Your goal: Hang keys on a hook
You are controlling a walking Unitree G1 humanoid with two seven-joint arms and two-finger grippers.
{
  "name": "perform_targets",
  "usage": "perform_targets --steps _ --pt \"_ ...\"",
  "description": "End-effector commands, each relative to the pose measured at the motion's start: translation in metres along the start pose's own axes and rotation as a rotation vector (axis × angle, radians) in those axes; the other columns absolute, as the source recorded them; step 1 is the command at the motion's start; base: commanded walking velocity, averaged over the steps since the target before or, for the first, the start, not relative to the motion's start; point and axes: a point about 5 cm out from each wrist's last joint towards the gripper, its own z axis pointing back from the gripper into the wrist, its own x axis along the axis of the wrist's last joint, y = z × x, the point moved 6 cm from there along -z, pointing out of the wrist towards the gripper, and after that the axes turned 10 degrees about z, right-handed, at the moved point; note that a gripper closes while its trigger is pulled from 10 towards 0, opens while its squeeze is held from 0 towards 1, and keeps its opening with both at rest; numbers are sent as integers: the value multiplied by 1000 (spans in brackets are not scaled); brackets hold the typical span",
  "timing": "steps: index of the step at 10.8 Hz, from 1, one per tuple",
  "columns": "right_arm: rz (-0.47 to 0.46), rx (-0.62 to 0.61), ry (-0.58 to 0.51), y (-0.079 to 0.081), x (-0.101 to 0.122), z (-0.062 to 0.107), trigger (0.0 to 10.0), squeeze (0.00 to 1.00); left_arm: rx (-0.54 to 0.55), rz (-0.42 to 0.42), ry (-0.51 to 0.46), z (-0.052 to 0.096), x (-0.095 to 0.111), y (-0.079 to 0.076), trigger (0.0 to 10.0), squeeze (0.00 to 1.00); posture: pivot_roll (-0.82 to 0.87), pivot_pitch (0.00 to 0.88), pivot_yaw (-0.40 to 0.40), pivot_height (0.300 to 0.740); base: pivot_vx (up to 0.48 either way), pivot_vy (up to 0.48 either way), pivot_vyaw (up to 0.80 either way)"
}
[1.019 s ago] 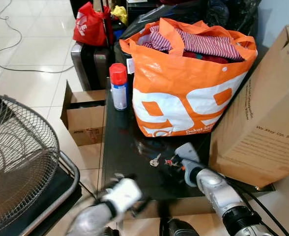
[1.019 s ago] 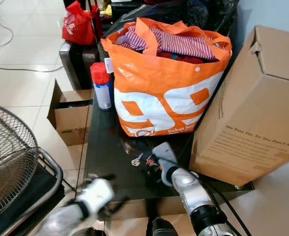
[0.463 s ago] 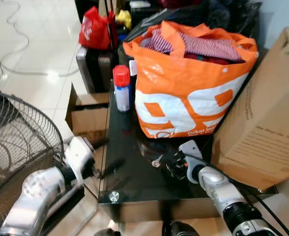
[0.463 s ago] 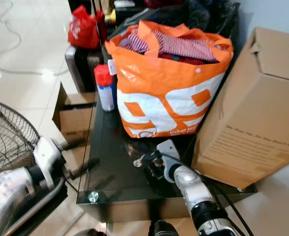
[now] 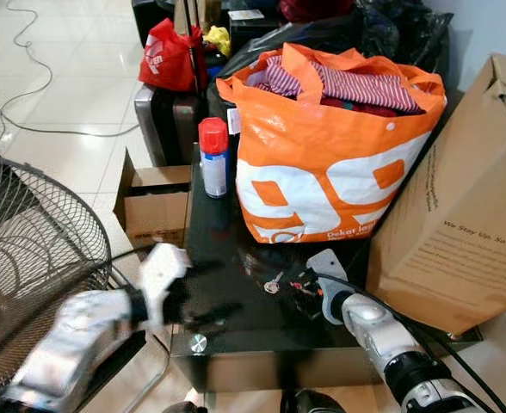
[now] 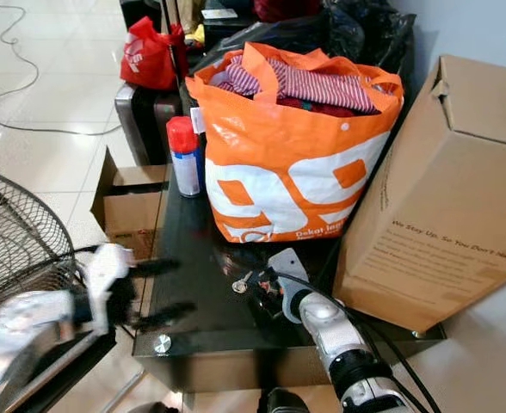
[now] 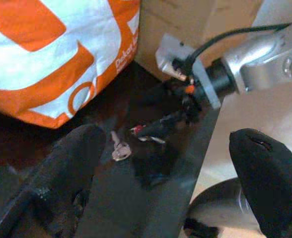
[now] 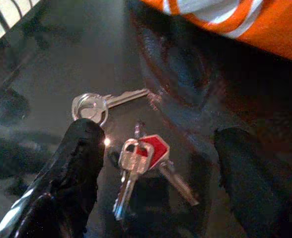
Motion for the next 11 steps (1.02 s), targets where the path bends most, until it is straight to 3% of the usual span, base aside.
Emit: perform_targets --steps 1,5,8,11 --pt "21 12 18 1 -4 -1 10000 0 13 -13 6 -1 5 3 10000 0 -43 50 -18 740 0 0 0" --pt "0 -29 61 -1 -13 -3 10000 0 15 -7 27 -1 8 4 10000 0 -37 68 -23 740 0 0 0" --pt "-42 -15 58 3 -12 -6 10000 0 85 61 130 10 -24 7 10000 0 -34 77 -33 740 0 0 0" --pt "-41 -13 72 3 -13 -7 10000 0 118 44 172 12 -30 12 10000 0 -33 78 -36 740 0 0 0"
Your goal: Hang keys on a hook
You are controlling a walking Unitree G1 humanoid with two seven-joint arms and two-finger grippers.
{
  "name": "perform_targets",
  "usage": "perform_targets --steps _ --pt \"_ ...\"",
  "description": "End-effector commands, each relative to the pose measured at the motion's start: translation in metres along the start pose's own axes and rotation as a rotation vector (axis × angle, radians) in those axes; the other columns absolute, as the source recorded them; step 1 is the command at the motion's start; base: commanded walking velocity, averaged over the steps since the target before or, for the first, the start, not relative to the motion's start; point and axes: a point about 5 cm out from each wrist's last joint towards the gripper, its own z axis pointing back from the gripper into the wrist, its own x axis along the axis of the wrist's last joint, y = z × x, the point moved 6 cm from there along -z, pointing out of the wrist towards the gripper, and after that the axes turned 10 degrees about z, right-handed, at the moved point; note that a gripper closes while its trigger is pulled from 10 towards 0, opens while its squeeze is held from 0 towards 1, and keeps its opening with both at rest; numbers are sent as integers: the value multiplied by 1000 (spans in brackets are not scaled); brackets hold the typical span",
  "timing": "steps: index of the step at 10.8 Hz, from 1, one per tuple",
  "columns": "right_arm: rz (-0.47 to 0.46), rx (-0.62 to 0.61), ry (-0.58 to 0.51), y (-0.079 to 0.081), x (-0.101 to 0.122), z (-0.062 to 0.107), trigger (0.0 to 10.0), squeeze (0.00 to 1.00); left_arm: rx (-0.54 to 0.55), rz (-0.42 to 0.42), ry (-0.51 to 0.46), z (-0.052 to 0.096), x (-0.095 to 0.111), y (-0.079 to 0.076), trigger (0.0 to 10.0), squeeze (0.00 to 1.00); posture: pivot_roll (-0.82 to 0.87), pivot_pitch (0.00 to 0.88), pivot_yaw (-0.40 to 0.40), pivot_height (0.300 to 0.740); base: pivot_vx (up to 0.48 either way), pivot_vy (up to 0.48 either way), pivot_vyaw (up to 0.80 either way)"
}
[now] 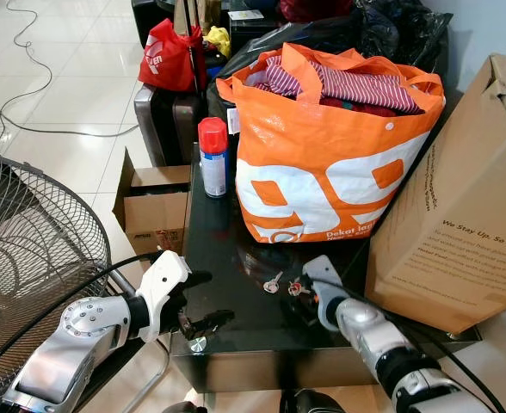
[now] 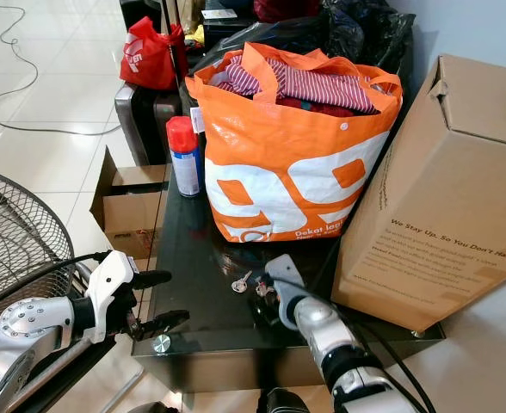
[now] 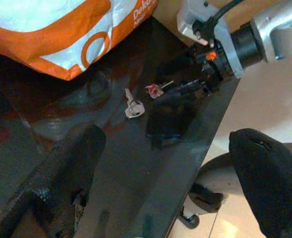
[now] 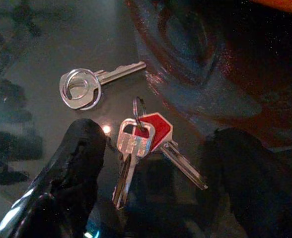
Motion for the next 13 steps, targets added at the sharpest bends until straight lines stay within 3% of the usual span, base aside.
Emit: perform_targets --steps 1,2,3,4,5,8,13 --pt "-11 5 2 1 -2 0 10000 0 14 -5 29 2 -4 3 10000 0 -33 78 -35 740 0 0 0" --pt "-21 14 4 3 -2 -1 10000 0 21 -13 38 2 -5 5 10000 0 -35 79 -32 740 0 0 0" --pt "-24 24 22 4 -6 0 6745 0 20 -19 42 1 -4 7 10000 0 -39 79 -25 740 0 0 0" --pt "-20 28 40 5 -11 0 4941 0 17 -22 44 0 -4 7 10000 0 -39 79 -25 740 0 0 0" --pt "-29 24 56 5 -15 0 4314 0 14 -25 45 0 -3 7 10000 0 -40 79 -23 740 0 0 0" --pt "-51 34 72 6 -20 1 0 0 7 -31 44 -1 -2 7 10000 0 -36 81 -23 740 0 0 0" --pt "-35 61 110 11 -29 2 0 0 -2 -29 49 -1 -5 4 10000 0 -36 86 -34 740 0 0 0"
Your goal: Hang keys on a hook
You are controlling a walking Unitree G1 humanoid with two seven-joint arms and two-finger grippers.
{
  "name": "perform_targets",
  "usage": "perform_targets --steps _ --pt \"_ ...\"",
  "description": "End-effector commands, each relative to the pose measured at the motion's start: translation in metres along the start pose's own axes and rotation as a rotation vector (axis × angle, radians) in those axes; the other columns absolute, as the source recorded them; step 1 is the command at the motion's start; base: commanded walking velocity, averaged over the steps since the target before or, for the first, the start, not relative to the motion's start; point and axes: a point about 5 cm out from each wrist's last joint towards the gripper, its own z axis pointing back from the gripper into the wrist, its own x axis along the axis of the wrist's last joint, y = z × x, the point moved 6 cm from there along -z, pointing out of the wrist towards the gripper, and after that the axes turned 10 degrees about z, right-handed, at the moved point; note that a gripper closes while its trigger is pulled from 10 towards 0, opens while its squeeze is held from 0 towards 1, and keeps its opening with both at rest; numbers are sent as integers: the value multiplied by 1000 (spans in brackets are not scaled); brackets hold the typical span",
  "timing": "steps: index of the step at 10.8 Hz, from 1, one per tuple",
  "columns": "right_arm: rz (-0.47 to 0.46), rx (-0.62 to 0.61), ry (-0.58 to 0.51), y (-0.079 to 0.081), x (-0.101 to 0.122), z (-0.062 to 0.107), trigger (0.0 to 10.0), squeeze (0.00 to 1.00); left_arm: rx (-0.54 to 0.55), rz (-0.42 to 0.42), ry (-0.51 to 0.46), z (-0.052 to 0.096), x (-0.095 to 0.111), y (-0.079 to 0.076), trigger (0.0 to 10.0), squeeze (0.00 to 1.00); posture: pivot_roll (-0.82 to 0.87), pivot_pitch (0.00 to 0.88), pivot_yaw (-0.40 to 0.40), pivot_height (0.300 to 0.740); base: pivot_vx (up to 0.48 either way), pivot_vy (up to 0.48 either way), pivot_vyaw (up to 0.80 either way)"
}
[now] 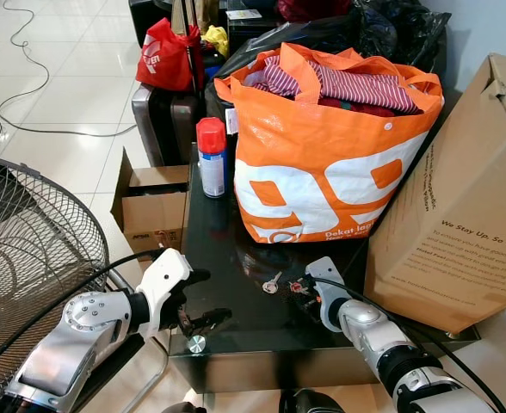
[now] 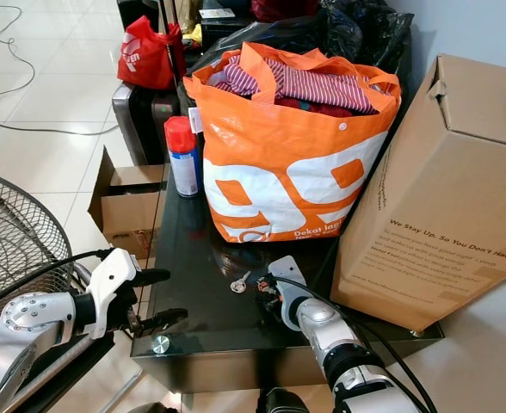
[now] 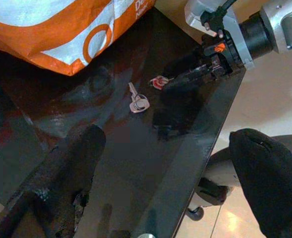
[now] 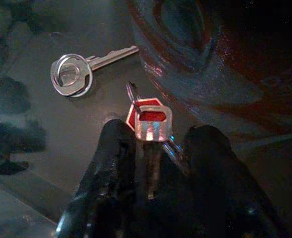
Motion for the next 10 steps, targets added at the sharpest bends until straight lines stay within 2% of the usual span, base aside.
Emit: perform_targets --steps 1,6,10 --pt "-18 45 76 11 -21 1 0 0 -11 -12 17 0 -3 -3 10000 0 -36 86 -34 740 0 0 0" --pt "8 54 95 15 -32 3 0 0 -29 -12 15 -2 -4 -11 10000 0 -47 72 -23 740 0 0 0" --pt "-9 13 73 5 -38 10 0 0 -27 -8 1 -7 -4 -13 10000 0 -63 38 -7 740 0 0 0"
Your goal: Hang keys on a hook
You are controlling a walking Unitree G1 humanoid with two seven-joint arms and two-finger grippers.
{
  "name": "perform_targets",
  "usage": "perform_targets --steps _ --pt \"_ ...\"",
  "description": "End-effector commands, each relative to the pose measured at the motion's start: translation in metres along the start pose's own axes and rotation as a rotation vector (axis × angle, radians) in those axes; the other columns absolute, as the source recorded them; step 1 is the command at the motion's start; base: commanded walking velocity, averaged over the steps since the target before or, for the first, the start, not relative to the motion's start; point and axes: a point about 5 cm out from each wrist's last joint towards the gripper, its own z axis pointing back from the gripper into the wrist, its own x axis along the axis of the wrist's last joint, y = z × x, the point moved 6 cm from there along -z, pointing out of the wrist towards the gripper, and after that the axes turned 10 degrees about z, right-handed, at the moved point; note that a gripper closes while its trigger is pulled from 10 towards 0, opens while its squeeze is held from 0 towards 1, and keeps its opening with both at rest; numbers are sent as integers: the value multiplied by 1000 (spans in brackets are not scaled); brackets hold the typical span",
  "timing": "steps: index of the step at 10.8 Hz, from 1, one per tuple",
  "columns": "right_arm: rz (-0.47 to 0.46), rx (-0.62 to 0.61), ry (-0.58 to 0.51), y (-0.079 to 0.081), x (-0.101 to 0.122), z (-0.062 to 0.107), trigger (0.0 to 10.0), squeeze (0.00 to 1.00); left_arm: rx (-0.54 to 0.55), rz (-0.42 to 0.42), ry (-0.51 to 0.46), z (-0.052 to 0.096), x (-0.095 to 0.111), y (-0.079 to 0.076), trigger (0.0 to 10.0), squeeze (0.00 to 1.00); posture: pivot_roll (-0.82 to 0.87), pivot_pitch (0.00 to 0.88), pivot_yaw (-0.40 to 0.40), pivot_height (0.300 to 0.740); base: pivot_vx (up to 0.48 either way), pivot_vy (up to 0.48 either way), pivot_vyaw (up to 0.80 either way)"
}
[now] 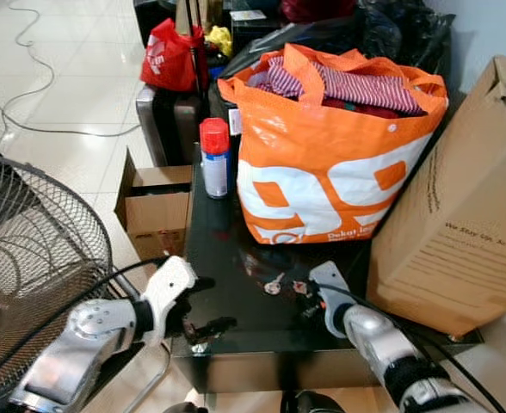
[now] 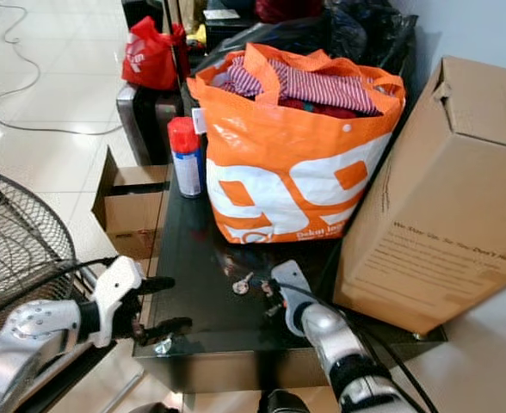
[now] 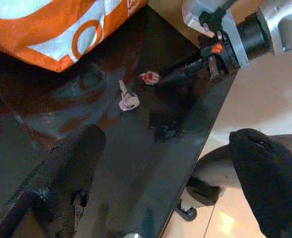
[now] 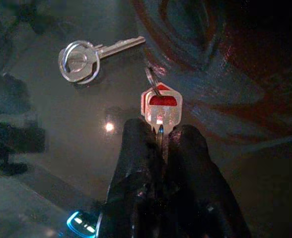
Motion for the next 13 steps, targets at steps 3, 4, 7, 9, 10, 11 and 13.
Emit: perform_targets --steps 3,4,7,9,10,11,13 --pt "-72 -54 -33 -12 -12 15 0 0 65 -11 -65 0 12 6 10000 0 -72 0 5 740 0 0 0" --pt "-96 -79 -86 -18 -5 22 0 0 77 -11 -80 -1 14 7 10000 0 -72 0 9 740 0 0 0" --pt "-223 -87 -265 -28 24 54 0 0 127 -5 -137 -3 25 11 10000 0 -67 0 6 740 0 0 0" --pt "-294 -95 -427 -29 54 88 0 0 210 -15 -219 -3 39 15 10000 0 -64 0 5 740 0 0 0" --pt "-292 -87 -467 -26 61 99 0 0 281 -23 -261 -3 47 20 10000 0 -68 0 9 740 0 0 0" --pt "-299 -99 -492 -26 67 108 0 0 343 -13 -312 -2 57 25 10000 0 -72 0 12 740 0 0 0" --pt "-331 -137 -525 -29 78 123 0 0 431 -6 -364 -4 66 35 10000 0 -76 0 13 740 0 0 0"
